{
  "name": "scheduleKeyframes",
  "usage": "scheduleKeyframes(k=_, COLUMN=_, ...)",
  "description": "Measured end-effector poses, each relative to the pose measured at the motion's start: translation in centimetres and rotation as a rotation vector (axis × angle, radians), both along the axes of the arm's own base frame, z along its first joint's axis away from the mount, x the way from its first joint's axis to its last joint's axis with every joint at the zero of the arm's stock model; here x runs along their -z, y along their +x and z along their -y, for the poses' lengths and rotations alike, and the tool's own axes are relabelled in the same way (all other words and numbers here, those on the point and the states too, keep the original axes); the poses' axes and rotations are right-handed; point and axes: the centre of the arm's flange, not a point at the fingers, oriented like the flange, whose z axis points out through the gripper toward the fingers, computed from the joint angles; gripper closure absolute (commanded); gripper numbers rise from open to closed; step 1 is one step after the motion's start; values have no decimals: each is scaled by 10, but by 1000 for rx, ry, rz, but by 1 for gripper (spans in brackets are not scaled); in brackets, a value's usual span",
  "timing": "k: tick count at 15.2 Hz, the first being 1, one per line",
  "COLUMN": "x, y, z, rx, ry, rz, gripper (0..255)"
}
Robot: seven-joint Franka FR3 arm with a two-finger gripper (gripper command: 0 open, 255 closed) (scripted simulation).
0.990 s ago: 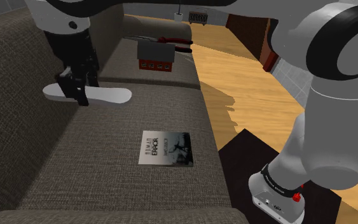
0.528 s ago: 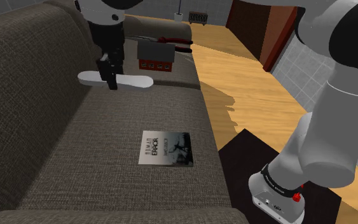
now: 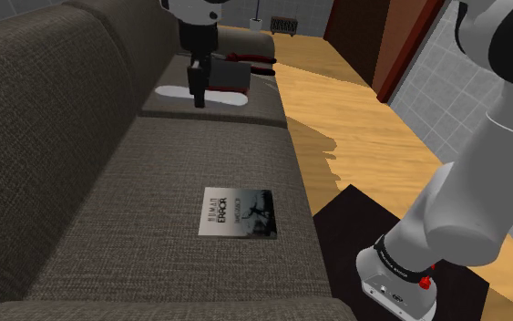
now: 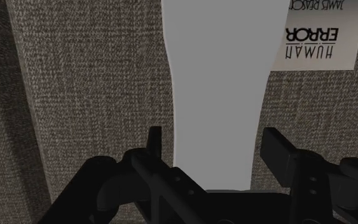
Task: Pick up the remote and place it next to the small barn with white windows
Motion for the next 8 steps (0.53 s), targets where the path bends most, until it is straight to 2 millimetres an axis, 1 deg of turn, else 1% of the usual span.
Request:
scheduleKeyframes(k=2, x=-1, y=8, z=24, rx=0, ry=0, rz=0, gripper=255)
scheduleKeyframes(k=3, x=0, y=15, z=36, rx=0, ry=0, rz=0, gripper=255)
scheduleKeyframes(k=6, x=1, y=25, z=71, rx=0, ry=0, rz=-1, gripper=255)
scheduleKeyframes(k=8, x=-1, y=33, z=101, rx=0, ry=0, rz=-1, gripper=255)
